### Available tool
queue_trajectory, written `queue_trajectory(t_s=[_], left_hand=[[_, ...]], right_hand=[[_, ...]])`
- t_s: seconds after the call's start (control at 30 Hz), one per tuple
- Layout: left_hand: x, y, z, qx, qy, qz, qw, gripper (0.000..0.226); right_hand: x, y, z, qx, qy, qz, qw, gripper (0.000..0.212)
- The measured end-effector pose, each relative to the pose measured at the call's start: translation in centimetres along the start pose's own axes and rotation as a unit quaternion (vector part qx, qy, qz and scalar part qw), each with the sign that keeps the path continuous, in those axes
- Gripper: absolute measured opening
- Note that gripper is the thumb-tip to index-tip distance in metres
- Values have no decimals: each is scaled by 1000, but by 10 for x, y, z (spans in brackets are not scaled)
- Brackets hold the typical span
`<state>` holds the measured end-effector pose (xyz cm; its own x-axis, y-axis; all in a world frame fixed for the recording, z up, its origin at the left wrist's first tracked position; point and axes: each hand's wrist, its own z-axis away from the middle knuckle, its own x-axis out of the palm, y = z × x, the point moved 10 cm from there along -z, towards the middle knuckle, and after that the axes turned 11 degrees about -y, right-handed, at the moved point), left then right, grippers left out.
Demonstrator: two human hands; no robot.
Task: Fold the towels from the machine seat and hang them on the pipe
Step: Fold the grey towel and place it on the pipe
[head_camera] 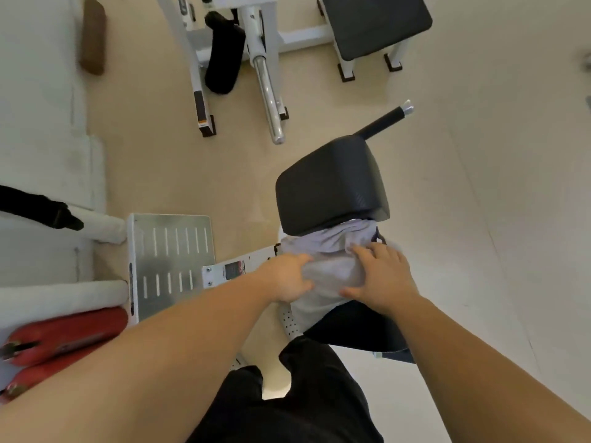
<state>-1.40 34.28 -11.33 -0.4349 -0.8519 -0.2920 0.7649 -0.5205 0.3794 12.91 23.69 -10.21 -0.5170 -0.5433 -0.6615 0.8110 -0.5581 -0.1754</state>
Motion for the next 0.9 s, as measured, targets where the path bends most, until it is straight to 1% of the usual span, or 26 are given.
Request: queue_trajectory(t_s=[0.07, 0.1, 0.13, 0.2, 0.27, 0.37, 0.43, 0.53, 0.57, 0.63, 0.67, 0.73, 0.83, 0.9], left_hand=[[17, 15, -9, 10, -29, -11, 999, 69], [24, 22, -11, 18, -43, -9, 999, 70], [30, 30, -12, 28, -56, -4, 998, 71], [37, 40, -13, 38, -72, 18, 997, 72], [40, 42, -13, 33, -68, 51, 996, 75], [40, 40, -9, 32, -39, 140, 989, 76], [37, 39, -3, 39, -10, 202, 979, 70], [28, 38, 6, 63, 34, 293, 954, 58], [24, 35, 10, 74, 48, 325, 942, 51], [14, 24, 18, 91, 88, 385, 914, 37], [9, 16, 24, 91, 110, 410, 901, 28], [1, -3, 39, 72, 148, 451, 877, 14], [-10, -40, 69, 43, 214, 493, 842, 14], [-19, -67, 97, 43, 276, 525, 804, 15]], right_hand=[[8, 12, 8, -38, -3, -26, 999, 108], [10, 18, 12, -51, -2, -41, 998, 109], [11, 23, 14, -63, 5, -54, 997, 105], [7, 31, 17, -86, 48, -74, 992, 82], [-5, 33, 18, -98, 124, -69, 985, 55], [-27, 21, 18, -116, 225, 5, 967, 21], [-45, 6, 20, -116, 246, 36, 962, 7], [-70, -16, 20, -130, 256, -14, 958, 15], [-74, -27, 19, -150, 246, -38, 957, 15], [-76, -54, 16, -181, 193, -66, 962, 12], [-78, -66, 17, -187, 175, -67, 964, 13], [-85, -94, 24, -205, 167, -74, 962, 16], [-96, -143, 32, -260, 144, -111, 948, 17], [-98, -168, 29, -268, 116, -109, 950, 21]])
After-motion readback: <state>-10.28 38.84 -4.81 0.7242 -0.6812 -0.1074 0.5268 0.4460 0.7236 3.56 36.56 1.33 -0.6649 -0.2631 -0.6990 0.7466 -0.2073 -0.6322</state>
